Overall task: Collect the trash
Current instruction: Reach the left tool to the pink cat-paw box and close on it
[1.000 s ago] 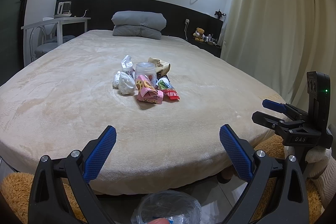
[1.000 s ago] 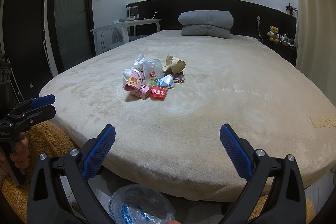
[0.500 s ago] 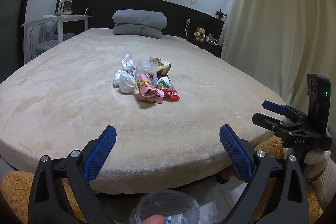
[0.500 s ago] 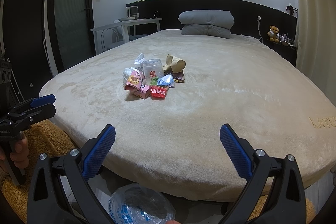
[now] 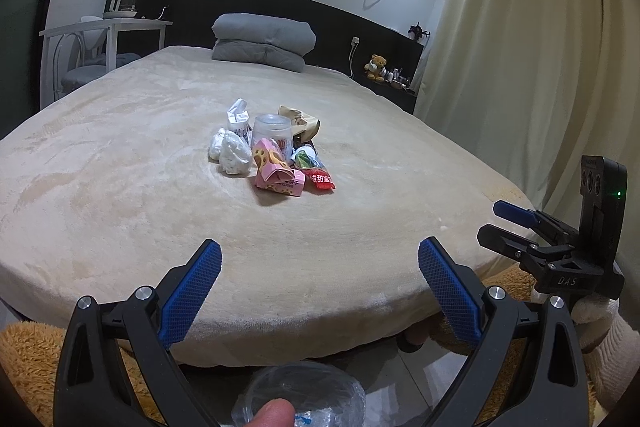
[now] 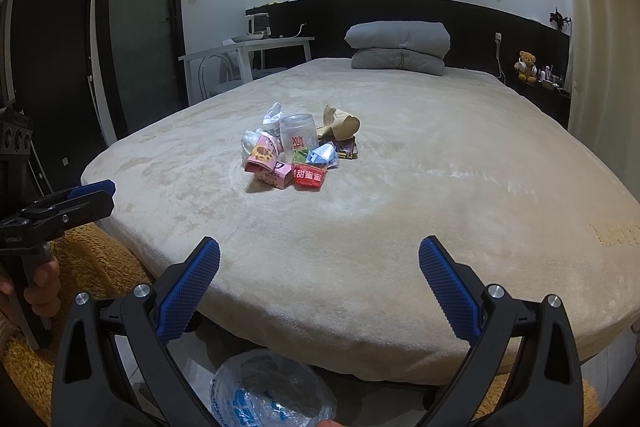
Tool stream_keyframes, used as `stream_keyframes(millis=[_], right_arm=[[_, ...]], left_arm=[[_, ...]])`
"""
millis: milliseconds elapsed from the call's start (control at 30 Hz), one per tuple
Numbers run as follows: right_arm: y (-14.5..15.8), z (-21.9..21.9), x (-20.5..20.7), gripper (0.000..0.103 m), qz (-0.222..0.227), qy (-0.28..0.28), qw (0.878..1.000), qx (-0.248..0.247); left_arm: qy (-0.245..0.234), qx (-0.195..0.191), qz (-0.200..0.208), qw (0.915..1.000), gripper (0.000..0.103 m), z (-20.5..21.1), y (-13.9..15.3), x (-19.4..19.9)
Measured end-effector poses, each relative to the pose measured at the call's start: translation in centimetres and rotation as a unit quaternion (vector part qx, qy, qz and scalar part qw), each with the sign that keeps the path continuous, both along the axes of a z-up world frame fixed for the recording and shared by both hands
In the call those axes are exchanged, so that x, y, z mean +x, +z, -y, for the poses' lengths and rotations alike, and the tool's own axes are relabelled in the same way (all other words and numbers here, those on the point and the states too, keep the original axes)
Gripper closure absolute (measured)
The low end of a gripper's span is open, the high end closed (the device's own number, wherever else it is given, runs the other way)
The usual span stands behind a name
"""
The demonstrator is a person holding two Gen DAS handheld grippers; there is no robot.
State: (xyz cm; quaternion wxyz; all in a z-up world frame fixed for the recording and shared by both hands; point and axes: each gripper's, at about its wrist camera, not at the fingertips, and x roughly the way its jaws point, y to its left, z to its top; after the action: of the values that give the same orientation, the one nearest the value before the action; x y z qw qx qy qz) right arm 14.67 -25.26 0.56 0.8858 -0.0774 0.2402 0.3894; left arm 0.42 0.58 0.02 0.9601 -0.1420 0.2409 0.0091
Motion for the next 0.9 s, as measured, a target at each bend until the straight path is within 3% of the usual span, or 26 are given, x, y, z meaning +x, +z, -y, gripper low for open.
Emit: stream_keyframes(millis=[400, 600, 900], right_arm=[[1.1, 1.1, 1.1, 0.004, -0.036, -0.004, 0.999, 0.04], [1.8, 1.2, 2.3, 0.004, -0.054, 0.001, 0.997, 0.053], [1.9, -0.2, 6.5, 0.004, -0.098, -0.006, 0.994, 0.039]], left_arm=[[0.001, -0.056, -0.014, 0.9983, 0.006, -1.7, -0.1, 1.7], [-0.004, -0.074, -0.044, 0.9962, 0.007, -2.9, -0.2, 4.5], [-0.001, -0.14, -0.084, 0.9866, 0.007, -6.4, -1.0, 10.1]])
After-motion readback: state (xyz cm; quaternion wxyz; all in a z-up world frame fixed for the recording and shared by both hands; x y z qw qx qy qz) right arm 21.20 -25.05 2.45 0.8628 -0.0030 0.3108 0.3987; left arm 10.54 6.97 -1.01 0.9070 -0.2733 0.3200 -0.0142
